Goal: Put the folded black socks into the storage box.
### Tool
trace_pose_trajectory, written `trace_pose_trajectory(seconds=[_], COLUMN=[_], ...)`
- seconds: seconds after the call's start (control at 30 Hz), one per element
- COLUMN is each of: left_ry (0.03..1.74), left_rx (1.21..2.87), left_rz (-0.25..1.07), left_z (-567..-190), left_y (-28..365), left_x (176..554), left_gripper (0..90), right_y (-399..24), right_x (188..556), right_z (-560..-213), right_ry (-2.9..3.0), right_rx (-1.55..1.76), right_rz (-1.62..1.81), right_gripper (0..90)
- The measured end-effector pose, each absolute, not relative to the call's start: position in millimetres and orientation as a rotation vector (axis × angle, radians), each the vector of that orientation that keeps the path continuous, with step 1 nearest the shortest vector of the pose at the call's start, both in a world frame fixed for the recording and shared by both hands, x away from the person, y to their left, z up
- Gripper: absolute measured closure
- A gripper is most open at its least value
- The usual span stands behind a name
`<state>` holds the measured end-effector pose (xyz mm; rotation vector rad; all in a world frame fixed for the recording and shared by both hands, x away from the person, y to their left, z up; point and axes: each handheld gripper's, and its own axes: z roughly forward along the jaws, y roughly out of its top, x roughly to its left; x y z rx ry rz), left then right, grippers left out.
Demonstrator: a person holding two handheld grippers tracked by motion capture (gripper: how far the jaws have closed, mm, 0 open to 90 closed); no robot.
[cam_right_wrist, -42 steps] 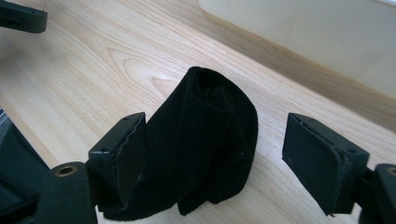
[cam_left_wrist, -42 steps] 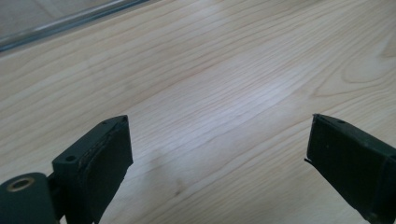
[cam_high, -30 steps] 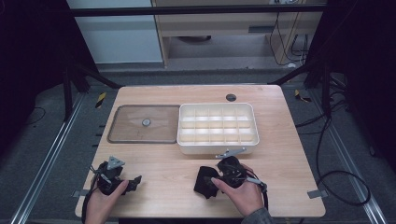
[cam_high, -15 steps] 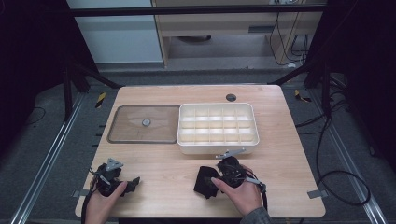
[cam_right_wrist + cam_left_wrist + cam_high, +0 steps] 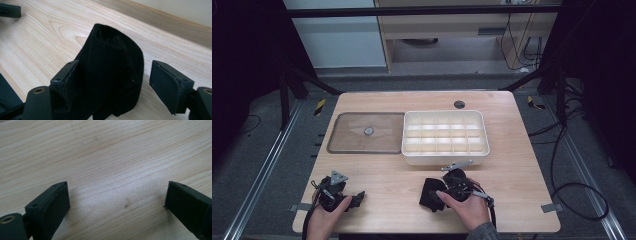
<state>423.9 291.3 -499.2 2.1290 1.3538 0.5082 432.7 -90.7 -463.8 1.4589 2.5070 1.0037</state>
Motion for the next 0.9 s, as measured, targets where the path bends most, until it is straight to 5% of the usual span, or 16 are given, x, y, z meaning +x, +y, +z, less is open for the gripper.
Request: trace_pose_trajectory(seconds=[0.37, 0.9], left_ry=[1.35, 1.351], left_rx=[2.126, 2.117], left_rz=[0.513, 0.515], left_z=[-500, -501], left_y=[292, 291], left_x=[424, 424], left_gripper=[4.5, 3.0], right_y=[-83, -75], right_x=[434, 433], right_z=[-473, -477], right_ry=[2.535, 2.574], right_rx=[1.461, 1.413], right_rz=[1.007, 1.024], right_gripper=[31.3, 55.9])
